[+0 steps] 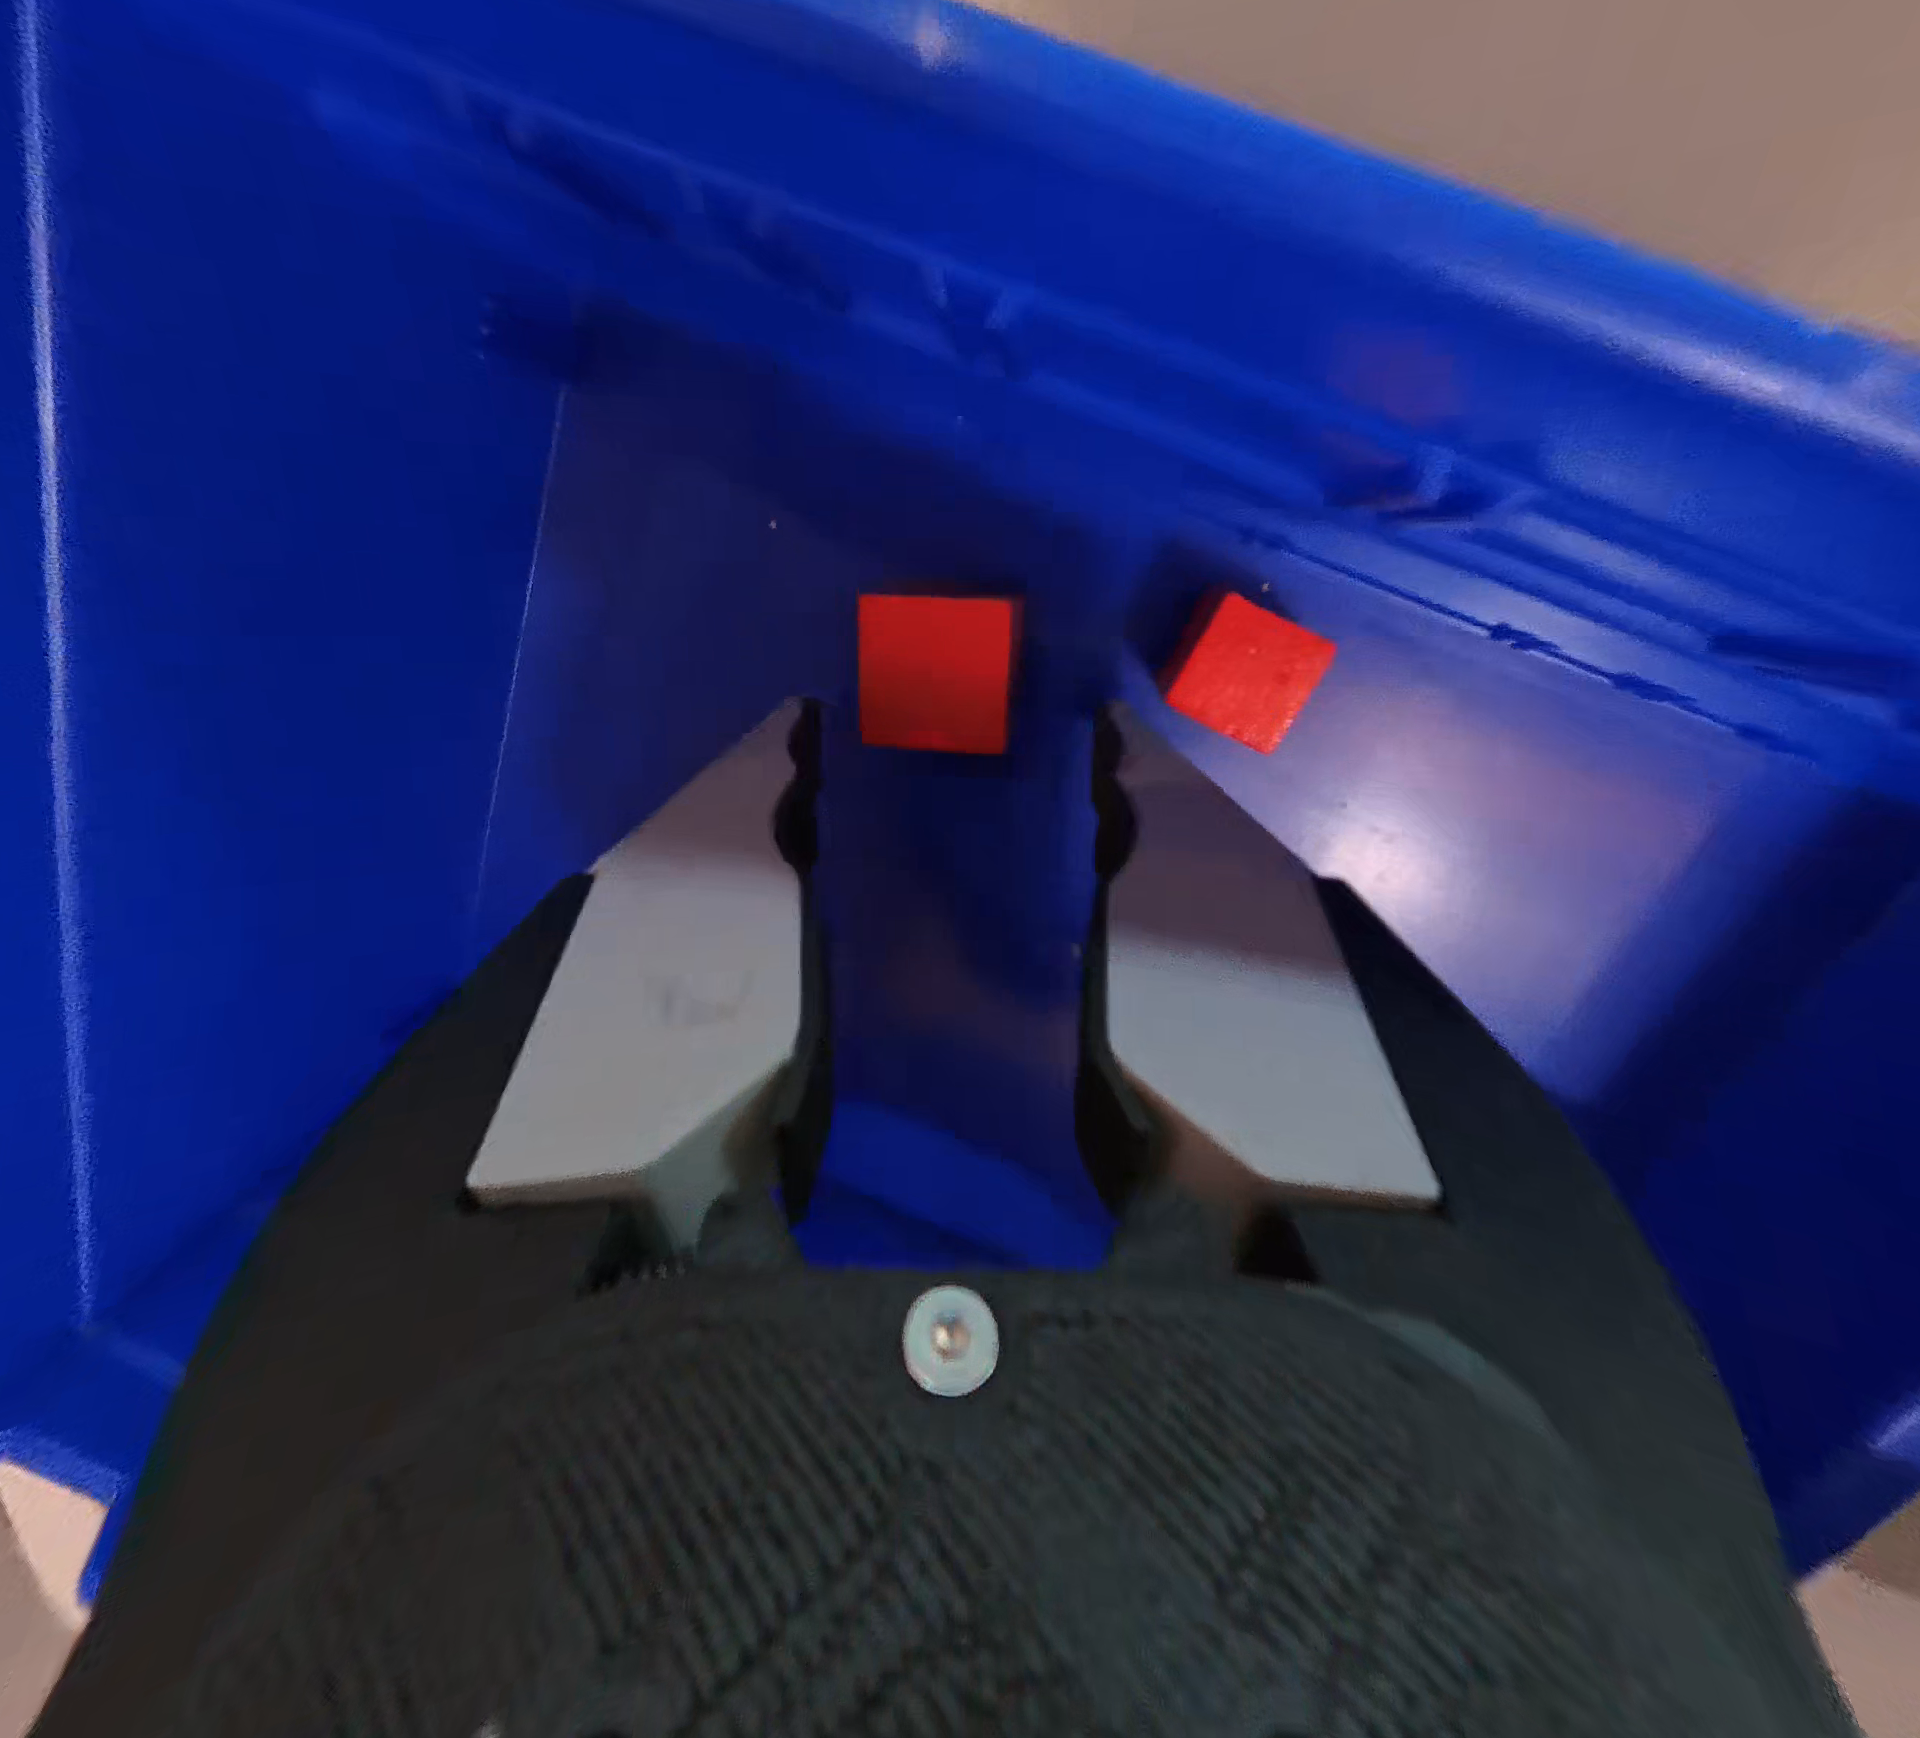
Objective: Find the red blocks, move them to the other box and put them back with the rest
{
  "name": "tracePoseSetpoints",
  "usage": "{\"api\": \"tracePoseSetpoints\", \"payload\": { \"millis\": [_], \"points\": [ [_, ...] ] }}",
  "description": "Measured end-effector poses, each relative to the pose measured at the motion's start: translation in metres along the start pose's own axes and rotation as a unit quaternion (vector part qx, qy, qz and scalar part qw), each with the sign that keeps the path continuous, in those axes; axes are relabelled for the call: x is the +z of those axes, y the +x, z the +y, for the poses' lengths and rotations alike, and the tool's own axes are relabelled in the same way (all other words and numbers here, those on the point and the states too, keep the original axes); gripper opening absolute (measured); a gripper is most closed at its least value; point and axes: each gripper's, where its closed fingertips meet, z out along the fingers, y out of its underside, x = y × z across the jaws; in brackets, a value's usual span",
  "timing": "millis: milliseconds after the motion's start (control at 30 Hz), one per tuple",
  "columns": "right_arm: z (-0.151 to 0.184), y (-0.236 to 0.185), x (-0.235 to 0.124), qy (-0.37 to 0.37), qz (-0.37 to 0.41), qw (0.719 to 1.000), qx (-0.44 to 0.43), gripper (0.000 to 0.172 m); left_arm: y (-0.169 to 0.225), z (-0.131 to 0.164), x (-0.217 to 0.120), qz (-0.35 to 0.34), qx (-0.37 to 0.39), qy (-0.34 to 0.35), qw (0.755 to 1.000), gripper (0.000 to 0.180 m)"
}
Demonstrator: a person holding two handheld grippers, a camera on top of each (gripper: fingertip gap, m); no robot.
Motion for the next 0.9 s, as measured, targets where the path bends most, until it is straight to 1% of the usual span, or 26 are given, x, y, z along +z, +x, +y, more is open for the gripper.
{"api": "tracePoseSetpoints", "payload": {
  "millis": [33,67,133,233,300,400,467,533,600,667,733,833,900],
  "points": [
    [-0.001,0.0,0.005,-0.002,-0.003,1.0,-0.002,0.066,0.0,-0.002,-0.001,0.004,-0.005,-0.002,1.0,0.053],
    [-0.002,-0.002,0.008,-0.005,-0.007,1.0,-0.003,0.066,0.001,-0.003,0.0,0.006,-0.01,-0.004,1.0,0.051],
    [-0.007,-0.011,0.011,-0.001,-0.024,1.0,-0.009,0.066,0.005,-0.008,0.002,0.008,-0.009,-0.004,1.0,0.027],
    [-0.018,-0.032,0.004,0.018,-0.052,0.998,-0.031,0.065,0.006,-0.013,0.002,-0.022,-0.03,-0.005,0.999,0.027],
    [-0.024,-0.042,-0.004,0.029,-0.061,0.997,-0.048,0.065,0.008,-0.015,-0.007,-0.054,-0.039,0.001,0.998,0.027],
    [-0.028,-0.052,-0.018,0.043,-0.082,0.995,-0.047,0.065,0.007,-0.016,-0.037,-0.122,-0.069,0.032,0.99,0.027],
    [-0.029,-0.06,-0.026,0.047,-0.102,0.993,-0.042,0.065,0.004,-0.013,-0.069,-0.195,-0.097,0.059,0.974,0.026],
    [-0.032,-0.069,-0.033,0.05,-0.115,0.991,-0.047,0.066,0.014,-0.017,-0.104,-0.249,-0.118,0.109,0.955,0.026],
    [-0.037,-0.08,-0.039,0.061,-0.127,0.989,-0.056,0.065,0.039,-0.026,-0.137,-0.28,-0.132,0.171,0.936,0.026],
    [-0.042,-0.095,-0.045,0.069,-0.147,0.985,-0.062,0.065,0.072,-0.038,-0.165,-0.301,-0.134,0.234,0.915,0.026],
    [-0.045,-0.114,-0.05,0.072,-0.173,0.98,-0.068,0.065,0.113,-0.053,-0.182,-0.29,-0.13,0.292,0.902,0.026],
    [-0.046,-0.143,-0.057,0.07,-0.21,0.972,-0.084,0.065,0.171,-0.076,-0.195,-0.262,-0.101,0.341,0.897,0.026],
    [-0.047,-0.162,-0.058,0.067,-0.23,0.966,-0.095,0.065,0.204,-0.093,-0.207,-0.243,-0.079,0.387,0.886,0.025]
  ]
}}
